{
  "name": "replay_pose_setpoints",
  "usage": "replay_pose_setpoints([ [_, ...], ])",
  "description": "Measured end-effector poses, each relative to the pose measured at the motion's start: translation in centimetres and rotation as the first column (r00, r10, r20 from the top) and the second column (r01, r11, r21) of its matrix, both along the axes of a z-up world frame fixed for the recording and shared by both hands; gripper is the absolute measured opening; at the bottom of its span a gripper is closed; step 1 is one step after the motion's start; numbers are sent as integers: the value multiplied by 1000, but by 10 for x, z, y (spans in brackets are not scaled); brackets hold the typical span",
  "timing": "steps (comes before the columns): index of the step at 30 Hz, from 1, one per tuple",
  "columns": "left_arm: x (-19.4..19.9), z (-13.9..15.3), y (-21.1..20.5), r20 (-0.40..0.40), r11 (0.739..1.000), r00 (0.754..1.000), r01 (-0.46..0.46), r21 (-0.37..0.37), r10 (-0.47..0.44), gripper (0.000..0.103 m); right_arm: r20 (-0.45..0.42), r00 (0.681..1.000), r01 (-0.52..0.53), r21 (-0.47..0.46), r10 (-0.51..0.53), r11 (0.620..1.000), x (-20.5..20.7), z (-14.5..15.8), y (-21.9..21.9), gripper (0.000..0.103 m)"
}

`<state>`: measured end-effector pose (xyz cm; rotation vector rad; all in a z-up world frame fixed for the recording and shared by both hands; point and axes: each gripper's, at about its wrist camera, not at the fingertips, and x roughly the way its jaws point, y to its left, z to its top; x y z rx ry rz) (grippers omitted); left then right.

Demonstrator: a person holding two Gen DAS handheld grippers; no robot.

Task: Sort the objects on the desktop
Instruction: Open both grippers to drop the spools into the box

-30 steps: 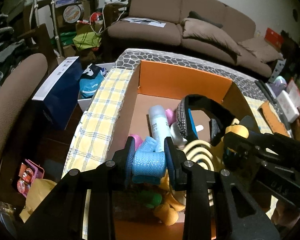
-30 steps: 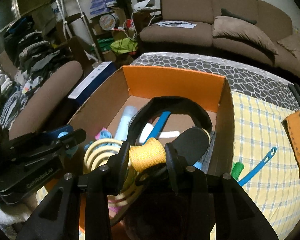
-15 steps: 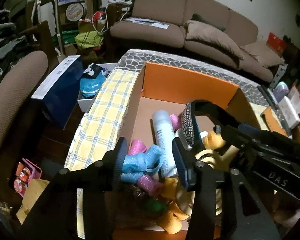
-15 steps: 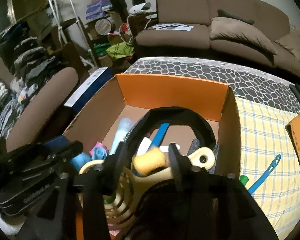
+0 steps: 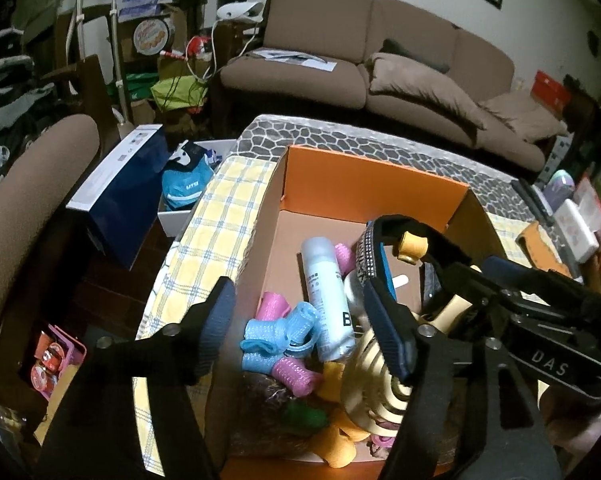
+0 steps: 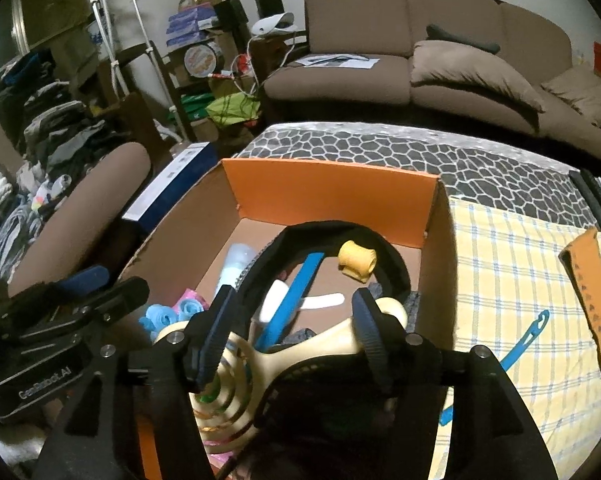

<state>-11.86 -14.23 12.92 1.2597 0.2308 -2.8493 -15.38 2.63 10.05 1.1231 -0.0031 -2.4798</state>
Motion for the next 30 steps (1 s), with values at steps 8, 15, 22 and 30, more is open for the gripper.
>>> replay_pose_setpoints([
  [8, 1, 6, -3, -22, 1000, 999, -26, -6, 26, 97, -11, 1000, 21, -8, -21, 1000, 0, 3, 8, 86],
  [15, 2, 8, -5, -28, 1000, 999, -26, 5, 26, 103, -35, 999, 42, 18, -41, 999, 1, 5, 14, 99],
  [22, 1, 8, 2, -22, 1000, 1000, -12, 14, 12, 103, -43, 997, 63, 42, -61, 997, 4, 6, 26, 102],
  [30, 2, 10, 21, -24, 1000, 1000, 19, 3, -19, 103, -48, 995, 86, 49, -83, 995, 6, 9, 47, 102],
])
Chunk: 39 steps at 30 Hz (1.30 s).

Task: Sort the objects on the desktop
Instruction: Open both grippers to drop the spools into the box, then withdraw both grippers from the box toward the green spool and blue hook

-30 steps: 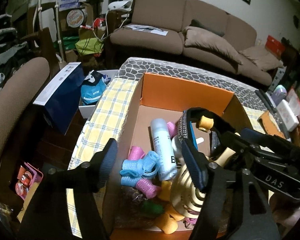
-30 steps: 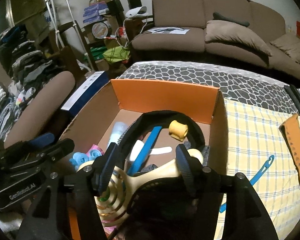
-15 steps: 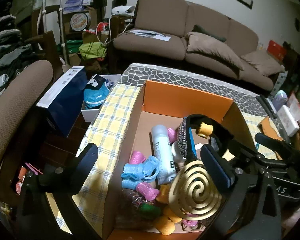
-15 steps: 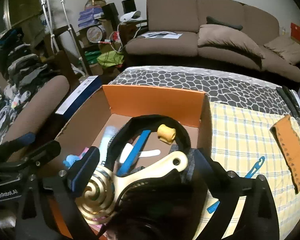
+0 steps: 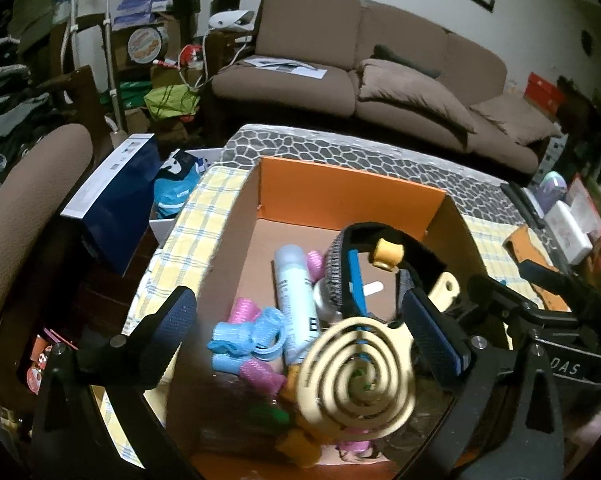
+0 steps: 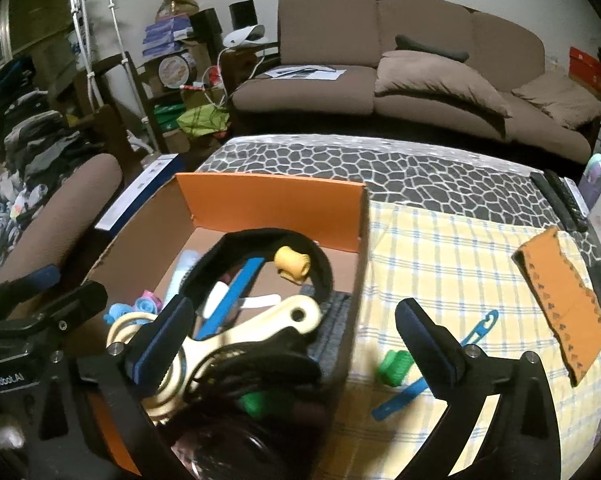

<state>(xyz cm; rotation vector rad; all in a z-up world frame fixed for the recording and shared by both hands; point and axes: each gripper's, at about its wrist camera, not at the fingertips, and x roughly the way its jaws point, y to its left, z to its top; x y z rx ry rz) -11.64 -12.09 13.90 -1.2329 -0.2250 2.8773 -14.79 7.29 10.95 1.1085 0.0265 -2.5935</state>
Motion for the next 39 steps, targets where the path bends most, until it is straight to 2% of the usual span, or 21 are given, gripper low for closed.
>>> replay_pose_setpoints([
  [12, -1, 3, 61, -4, 994, 994, 110, 13, -110, 103, -9, 998, 62, 0, -62, 998, 5, 9, 57, 102],
  [19, -2, 7, 106, 2, 981, 982, 190, -34, -190, 103, 6, 994, 105, -13, -105, 994, 6, 10, 94, 102],
  [24, -6, 9, 141, 25, 963, 968, 249, -102, -248, 103, 3, 991, 136, -36, -136, 990, 8, 14, 120, 102],
  [27, -10, 9, 157, 36, 955, 962, 274, -115, -271, 103, 3, 988, 154, -49, -154, 987, 9, 15, 137, 102],
  [31, -15, 11, 171, 51, 953, 959, 283, -105, -279, 103, 14, 984, 178, -64, -178, 982, 9, 12, 158, 102],
  [34, -17, 14, 172, 50, 960, 961, 273, -64, -270, 103, 23, 982, 186, -75, -185, 980, 8, 8, 171, 102],
  [39, -18, 15, 163, 47, 970, 969, 243, -28, -242, 103, 50, 988, 147, -73, -144, 986, 4, -6, 179, 101],
])
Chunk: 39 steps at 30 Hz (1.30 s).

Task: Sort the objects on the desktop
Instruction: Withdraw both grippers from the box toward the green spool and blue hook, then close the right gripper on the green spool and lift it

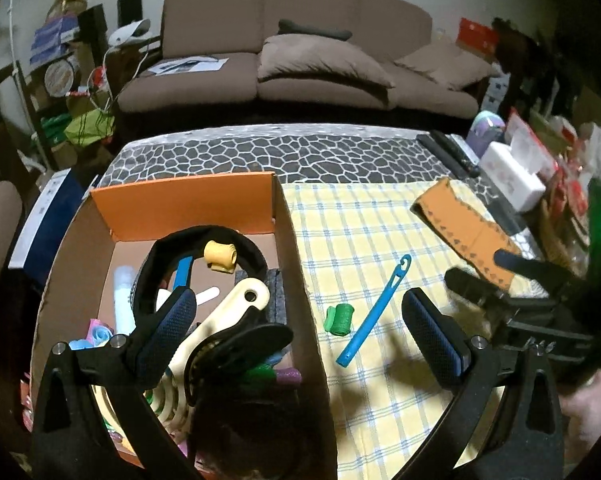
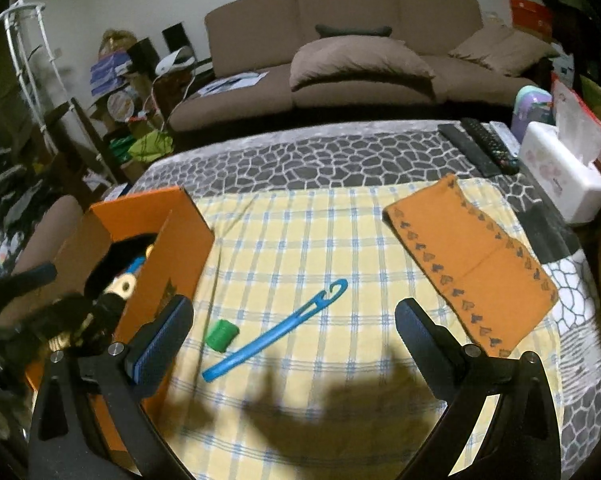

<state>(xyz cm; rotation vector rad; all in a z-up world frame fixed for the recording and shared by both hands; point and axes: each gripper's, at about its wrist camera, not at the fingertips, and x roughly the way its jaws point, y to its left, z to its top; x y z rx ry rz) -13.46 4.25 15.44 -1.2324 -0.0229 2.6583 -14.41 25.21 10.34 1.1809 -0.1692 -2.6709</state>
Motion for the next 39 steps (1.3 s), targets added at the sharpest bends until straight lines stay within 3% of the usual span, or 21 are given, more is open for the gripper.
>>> replay_pose_setpoints([
  [10, 3, -18, -32, 42, 995, 997, -66, 75, 63, 103, 71, 970, -236, 77, 231, 969, -10, -48, -44, 69],
  [19, 0, -25, -36, 48, 996, 998, -53, 73, 50, 103, 86, 930, -366, 126, 357, 922, -16, -74, -83, 68],
  [26, -2, -29, -40, 60, 995, 997, -54, 81, 50, 103, 95, 926, -376, 120, 366, 919, -25, -85, -94, 66],
  [30, -2, -29, -41, 61, 995, 997, -54, 85, 49, 103, 90, 920, -389, 87, 382, 917, -29, -88, -97, 60],
  [39, -2, -30, -41, 66, 994, 997, -53, 94, 47, 103, 91, 923, -381, 66, 375, 922, -32, -98, -98, 58],
])
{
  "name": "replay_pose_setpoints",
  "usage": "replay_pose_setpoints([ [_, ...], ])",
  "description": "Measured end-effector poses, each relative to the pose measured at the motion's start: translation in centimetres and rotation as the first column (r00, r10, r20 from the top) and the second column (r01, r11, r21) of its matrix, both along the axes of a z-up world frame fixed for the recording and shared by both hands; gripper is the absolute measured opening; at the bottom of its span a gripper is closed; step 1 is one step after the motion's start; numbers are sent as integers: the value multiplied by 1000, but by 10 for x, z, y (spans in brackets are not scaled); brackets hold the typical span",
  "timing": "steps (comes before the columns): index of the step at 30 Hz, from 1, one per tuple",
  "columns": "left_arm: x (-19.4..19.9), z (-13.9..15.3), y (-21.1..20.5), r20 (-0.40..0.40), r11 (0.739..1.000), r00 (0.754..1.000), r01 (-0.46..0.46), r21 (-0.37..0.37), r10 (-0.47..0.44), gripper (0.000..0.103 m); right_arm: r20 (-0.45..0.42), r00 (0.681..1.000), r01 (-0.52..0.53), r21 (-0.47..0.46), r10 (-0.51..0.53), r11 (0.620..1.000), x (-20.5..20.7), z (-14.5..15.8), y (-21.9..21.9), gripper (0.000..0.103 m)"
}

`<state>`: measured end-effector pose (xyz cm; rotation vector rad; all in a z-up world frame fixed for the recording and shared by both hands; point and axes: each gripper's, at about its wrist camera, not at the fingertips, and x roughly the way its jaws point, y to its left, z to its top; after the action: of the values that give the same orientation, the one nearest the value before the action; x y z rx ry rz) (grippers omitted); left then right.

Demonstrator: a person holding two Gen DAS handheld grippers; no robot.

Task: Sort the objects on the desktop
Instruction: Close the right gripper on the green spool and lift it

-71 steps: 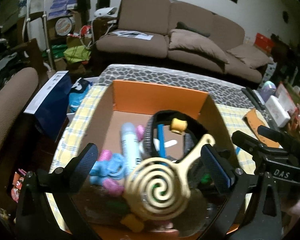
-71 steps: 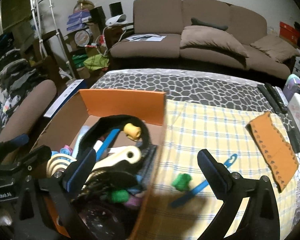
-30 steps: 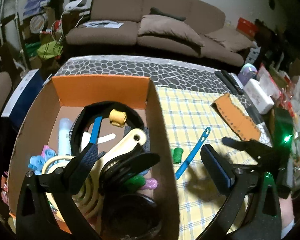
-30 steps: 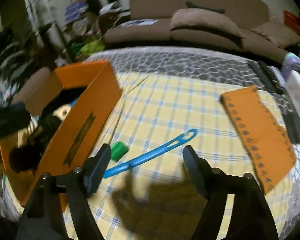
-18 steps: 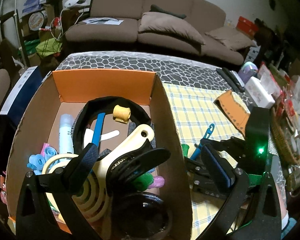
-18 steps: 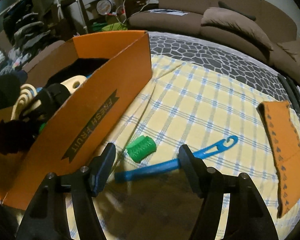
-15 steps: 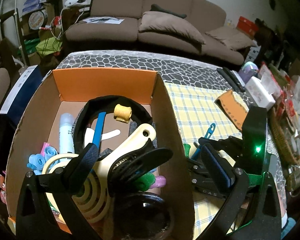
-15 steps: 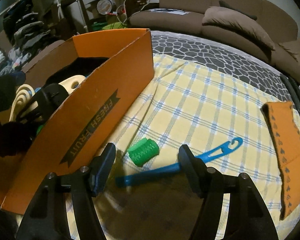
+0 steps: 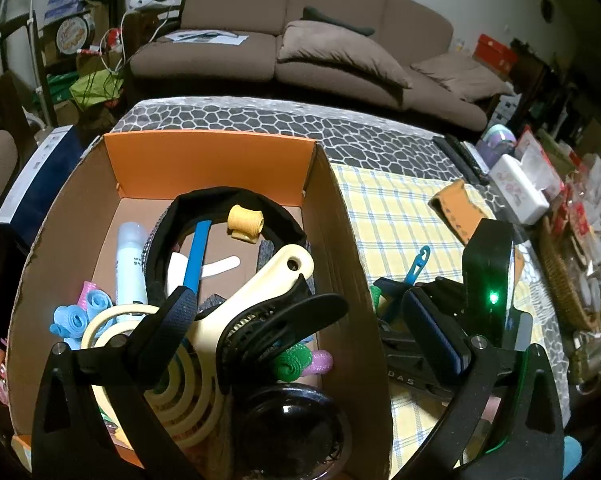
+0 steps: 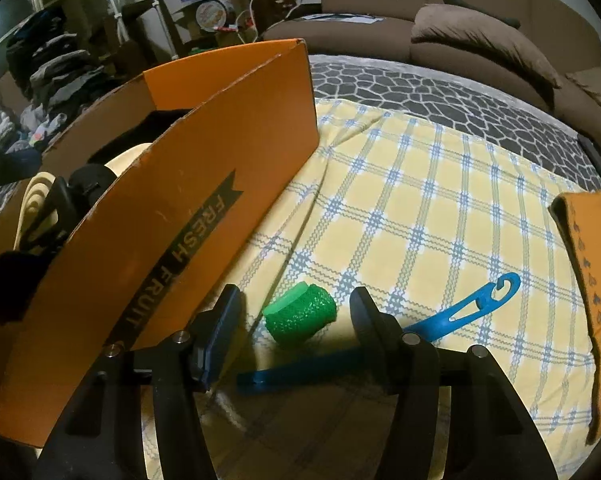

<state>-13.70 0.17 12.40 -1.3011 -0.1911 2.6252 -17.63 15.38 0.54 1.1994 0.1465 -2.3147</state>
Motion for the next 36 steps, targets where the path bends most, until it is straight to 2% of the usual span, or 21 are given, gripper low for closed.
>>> replay_pose_setpoints([
  [6, 0, -1, 2, -2, 1000, 1000, 1, 4, -1, 103, -21, 1000, -8, 29, 9, 1000, 4, -2, -6, 37],
  [12, 0, 0, 4, -2, 1000, 1000, 5, 8, -5, 103, -12, 1000, 13, 1, -13, 1000, 3, 2, 0, 36],
  [13, 1, 0, 6, -3, 1000, 1000, 8, 8, -8, 103, -12, 1000, 18, -11, -18, 1000, 4, 4, 1, 33],
  [22, 8, 7, 29, -15, 998, 998, 66, -23, -66, 103, -37, 992, 119, -80, -123, 990, 11, 40, 44, 33],
  [28, 7, 10, 62, -10, 987, 991, 134, -90, -136, 103, -32, 972, 226, -141, -233, 964, 20, 61, 94, 33],
  [36, -10, -9, 115, 51, 952, 973, 229, -203, -223, 101, -39, 955, 282, -180, -293, 942, 30, 74, 131, 33],
])
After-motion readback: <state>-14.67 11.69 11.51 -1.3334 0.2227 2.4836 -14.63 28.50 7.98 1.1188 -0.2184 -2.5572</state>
